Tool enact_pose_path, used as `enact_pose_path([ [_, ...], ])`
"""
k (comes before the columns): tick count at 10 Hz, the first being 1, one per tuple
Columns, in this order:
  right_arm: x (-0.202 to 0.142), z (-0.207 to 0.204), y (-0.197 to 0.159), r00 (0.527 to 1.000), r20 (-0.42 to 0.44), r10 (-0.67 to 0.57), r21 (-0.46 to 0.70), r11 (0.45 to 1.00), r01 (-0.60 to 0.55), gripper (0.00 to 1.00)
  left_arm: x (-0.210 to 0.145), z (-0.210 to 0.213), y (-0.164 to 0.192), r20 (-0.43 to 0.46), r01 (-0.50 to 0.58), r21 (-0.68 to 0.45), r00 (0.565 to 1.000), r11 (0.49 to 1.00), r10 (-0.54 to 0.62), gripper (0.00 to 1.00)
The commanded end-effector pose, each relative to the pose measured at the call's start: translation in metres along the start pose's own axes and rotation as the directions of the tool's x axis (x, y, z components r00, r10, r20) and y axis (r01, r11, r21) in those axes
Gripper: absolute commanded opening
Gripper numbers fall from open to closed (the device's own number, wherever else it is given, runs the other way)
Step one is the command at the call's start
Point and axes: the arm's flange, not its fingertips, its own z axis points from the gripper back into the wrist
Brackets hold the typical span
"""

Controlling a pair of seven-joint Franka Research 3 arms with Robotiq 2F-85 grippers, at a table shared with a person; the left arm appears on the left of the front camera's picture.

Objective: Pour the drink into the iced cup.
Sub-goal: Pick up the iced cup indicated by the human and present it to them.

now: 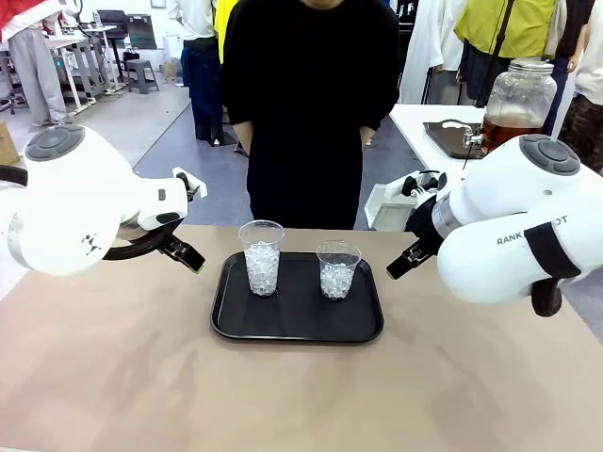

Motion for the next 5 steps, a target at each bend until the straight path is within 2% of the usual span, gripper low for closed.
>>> enact_pose_path([
  [1, 0.000, 0.000, 0.000, 1.000, 0.000, -0.001, 0.000, 1.000, 0.001, 1.00, 0.000, 0.000, 0.000, 0.000, 0.001, 0.000, 1.000, 1.000, -0.001, 1.00],
  [3, 0.005, 0.003, -0.005, 1.000, -0.001, -0.024, 0.011, 1.000, 0.024, 1.00, 0.007, 0.008, 0.001, 0.008, 0.003, -0.007, 1.000, 1.000, -0.003, 1.00],
  [5, 0.018, 0.025, -0.019, 0.998, 0.019, -0.066, 0.086, 0.994, 0.064, 1.00, 0.029, 0.032, 0.011, 0.013, -0.014, -0.020, 1.000, 1.000, 0.015, 1.00],
])
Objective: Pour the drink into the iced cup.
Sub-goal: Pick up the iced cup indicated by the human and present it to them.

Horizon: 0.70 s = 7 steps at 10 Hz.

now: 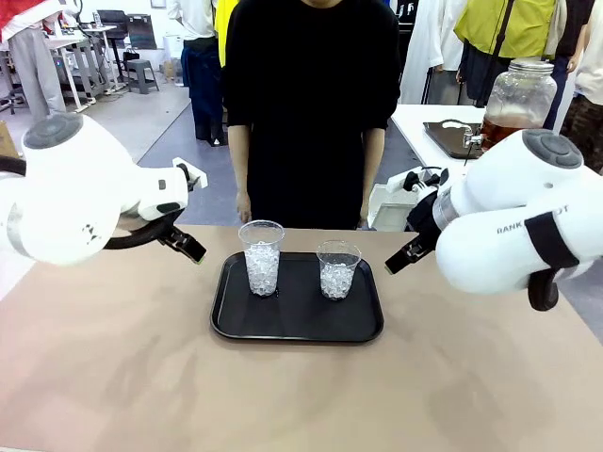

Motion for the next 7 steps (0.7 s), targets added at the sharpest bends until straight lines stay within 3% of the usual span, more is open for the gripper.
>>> enact_pose_path([
  [1, 0.016, 0.030, -0.021, 0.999, 0.020, -0.025, 0.084, 0.996, 0.023, 1.00, 0.023, 0.030, 0.013, 0.000, -0.025, -0.034, 1.000, 0.999, 0.025, 1.00],
  [4, 0.024, 0.071, -0.050, 0.989, 0.076, -0.126, 0.202, 0.973, 0.109, 1.00, 0.042, 0.063, 0.043, 0.010, -0.143, -0.179, 0.989, 0.973, 0.147, 1.00],
  [7, 0.008, 0.090, -0.087, 0.955, 0.117, -0.274, 0.421, 0.884, 0.202, 1.00, 0.036, 0.072, 0.076, 0.009, -0.247, -0.340, 0.964, 0.907, 0.266, 1.00],
])
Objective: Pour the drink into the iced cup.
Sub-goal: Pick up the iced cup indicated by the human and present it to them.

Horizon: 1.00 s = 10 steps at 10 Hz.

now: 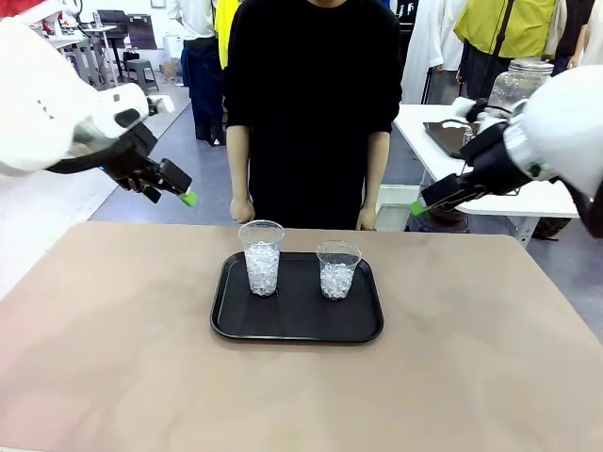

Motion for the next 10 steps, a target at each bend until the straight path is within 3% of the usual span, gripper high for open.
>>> enact_pose_path([
  [1, -0.007, -0.001, -0.031, 0.998, 0.036, -0.061, 0.166, 0.985, 0.054, 1.00, -0.002, -0.003, 0.024, -0.005, -0.058, -0.131, 0.998, 0.990, 0.058, 1.00],
  [4, -0.009, -0.007, -0.044, 0.997, 0.022, -0.077, 0.232, 0.970, 0.070, 1.00, -0.001, -0.010, 0.040, -0.030, -0.100, -0.250, 0.995, 0.963, 0.096, 1.00],
  [5, -0.011, -0.008, -0.035, 1.000, 0.016, 0.016, 0.189, 0.982, -0.019, 1.00, -0.004, -0.008, 0.034, -0.031, -0.055, -0.232, 0.998, 0.971, 0.049, 1.00],
  [6, -0.019, 0.004, -0.037, 0.994, 0.029, -0.101, 0.220, 0.971, 0.092, 1.00, -0.009, -0.004, 0.030, -0.020, -0.107, -0.215, 0.994, 0.971, 0.105, 1.00],
  [10, -0.020, 0.002, -0.037, 0.995, 0.006, -0.098, 0.202, 0.975, 0.095, 1.00, -0.008, -0.007, 0.032, -0.035, -0.098, -0.202, 0.995, 0.974, 0.093, 1.00],
])
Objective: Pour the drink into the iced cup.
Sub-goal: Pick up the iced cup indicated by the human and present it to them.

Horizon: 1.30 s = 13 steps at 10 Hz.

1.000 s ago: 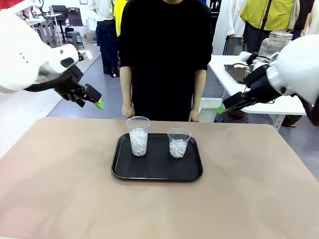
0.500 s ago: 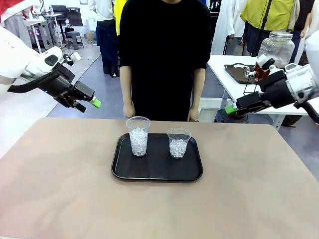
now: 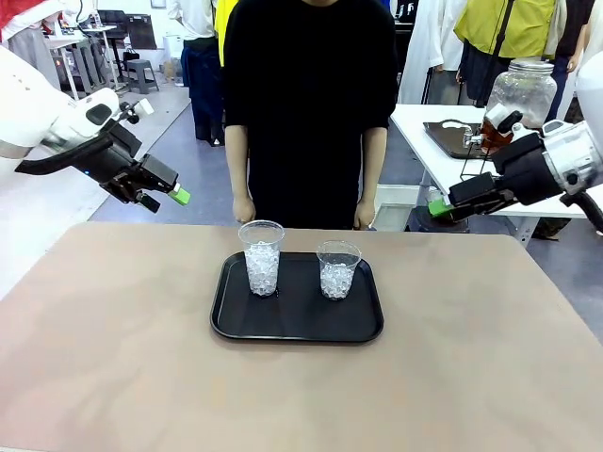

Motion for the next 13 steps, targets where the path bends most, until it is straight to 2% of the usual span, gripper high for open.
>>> enact_pose_path([
  [1, 0.008, -0.005, -0.002, 0.998, 0.007, -0.064, 0.042, 0.997, 0.063, 1.00, 0.005, -0.004, 0.013, -0.016, -0.059, -0.077, 0.998, 0.995, 0.058, 1.00],
  [3, 0.027, 0.007, -0.014, 0.980, 0.017, -0.197, 0.143, 0.971, 0.192, 1.00, 0.022, 0.000, 0.034, 0.017, -0.157, -0.158, 0.987, 0.975, 0.162, 1.00],
  [5, 0.042, 0.015, -0.030, 0.957, 0.036, -0.287, 0.216, 0.937, 0.273, 1.00, 0.032, 0.009, 0.053, 0.017, -0.269, -0.230, 0.960, 0.935, 0.280, 1.00],
  [7, 0.050, 0.022, -0.045, 0.923, 0.008, -0.385, 0.328, 0.873, 0.362, 1.00, 0.038, 0.013, 0.071, -0.007, -0.333, -0.314, 0.937, 0.889, 0.349, 1.00],
  [10, 0.043, 0.022, -0.066, 0.851, -0.076, -0.520, 0.449, 0.744, 0.495, 1.00, 0.034, 0.008, 0.097, -0.048, -0.454, -0.444, 0.873, 0.773, 0.485, 1.00],
  [12, 0.032, 0.014, -0.080, 0.824, -0.096, -0.558, 0.483, 0.698, 0.529, 1.00, 0.029, 0.003, 0.108, -0.059, -0.476, -0.520, 0.848, 0.709, 0.526, 1.00],
  [13, 0.027, 0.011, -0.088, 0.811, -0.105, -0.575, 0.497, 0.676, 0.544, 1.00, 0.028, -0.003, 0.110, -0.094, -0.486, -0.566, 0.840, 0.665, 0.534, 1.00],
])
